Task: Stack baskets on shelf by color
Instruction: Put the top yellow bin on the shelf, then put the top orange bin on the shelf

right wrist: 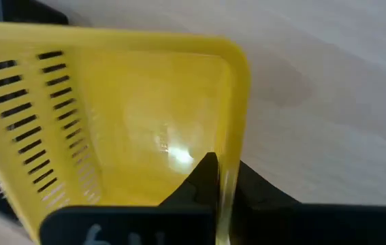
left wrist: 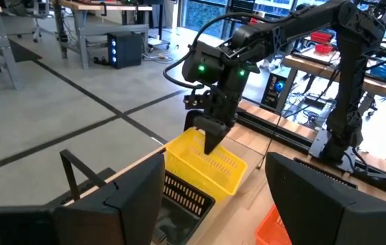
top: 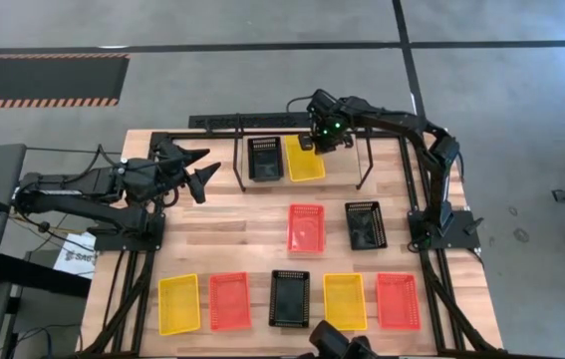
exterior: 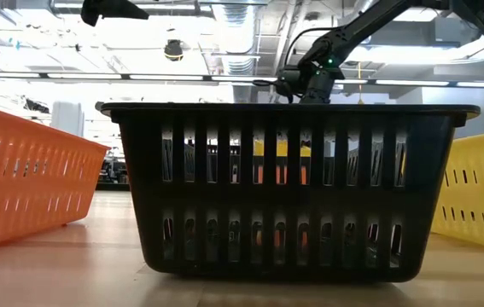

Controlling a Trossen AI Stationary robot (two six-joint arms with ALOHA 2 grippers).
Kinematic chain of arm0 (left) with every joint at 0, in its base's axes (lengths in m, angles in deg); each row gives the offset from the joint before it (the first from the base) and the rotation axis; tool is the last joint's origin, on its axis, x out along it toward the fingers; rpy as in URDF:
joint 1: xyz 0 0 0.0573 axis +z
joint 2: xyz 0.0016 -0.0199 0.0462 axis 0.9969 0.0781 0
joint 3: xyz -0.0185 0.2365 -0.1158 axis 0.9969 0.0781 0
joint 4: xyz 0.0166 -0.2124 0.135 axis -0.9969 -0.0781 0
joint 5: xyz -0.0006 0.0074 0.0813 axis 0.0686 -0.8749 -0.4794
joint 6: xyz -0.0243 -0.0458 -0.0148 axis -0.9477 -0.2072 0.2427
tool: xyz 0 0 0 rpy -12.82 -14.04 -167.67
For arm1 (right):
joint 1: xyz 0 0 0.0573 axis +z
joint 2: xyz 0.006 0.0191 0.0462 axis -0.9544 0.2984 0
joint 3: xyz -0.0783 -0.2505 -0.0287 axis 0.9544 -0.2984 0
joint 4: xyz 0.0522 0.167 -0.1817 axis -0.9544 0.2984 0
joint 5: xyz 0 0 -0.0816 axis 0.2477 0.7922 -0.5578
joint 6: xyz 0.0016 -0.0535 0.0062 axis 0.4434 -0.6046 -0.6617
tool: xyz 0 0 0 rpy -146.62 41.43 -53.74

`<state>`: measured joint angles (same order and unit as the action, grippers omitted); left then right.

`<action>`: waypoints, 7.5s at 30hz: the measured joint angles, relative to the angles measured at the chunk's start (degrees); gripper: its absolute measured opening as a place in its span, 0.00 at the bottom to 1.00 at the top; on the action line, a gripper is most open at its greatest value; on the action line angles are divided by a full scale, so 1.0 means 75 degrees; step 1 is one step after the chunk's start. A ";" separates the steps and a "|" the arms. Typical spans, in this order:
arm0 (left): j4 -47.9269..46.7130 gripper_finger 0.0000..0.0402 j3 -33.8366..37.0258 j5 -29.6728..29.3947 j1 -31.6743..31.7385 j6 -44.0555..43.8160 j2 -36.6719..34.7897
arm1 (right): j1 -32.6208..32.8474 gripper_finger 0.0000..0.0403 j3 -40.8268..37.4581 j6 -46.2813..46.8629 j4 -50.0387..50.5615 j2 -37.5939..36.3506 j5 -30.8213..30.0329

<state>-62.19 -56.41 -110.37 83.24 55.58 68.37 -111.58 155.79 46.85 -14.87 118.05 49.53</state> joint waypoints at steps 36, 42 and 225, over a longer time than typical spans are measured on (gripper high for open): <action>-0.0023 0.60 0.0000 0.0024 0.0000 -0.0087 0.0002 | 0.0309 0.16 0.1568 -0.0541 0.0345 -0.0027 -0.0693; -0.0134 0.60 0.0000 0.0049 0.0000 -0.0087 0.0003 | 0.0788 0.16 0.3146 -0.1552 0.2783 -0.0027 -0.0696; -0.0563 0.60 0.0000 0.0542 0.0000 -0.0286 0.0006 | -0.0178 0.00 -0.4055 0.0238 -0.1299 -0.4751 -0.1769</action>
<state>-66.41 -56.41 -106.31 83.24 53.44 68.42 -112.91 125.38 48.63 -24.61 82.42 36.27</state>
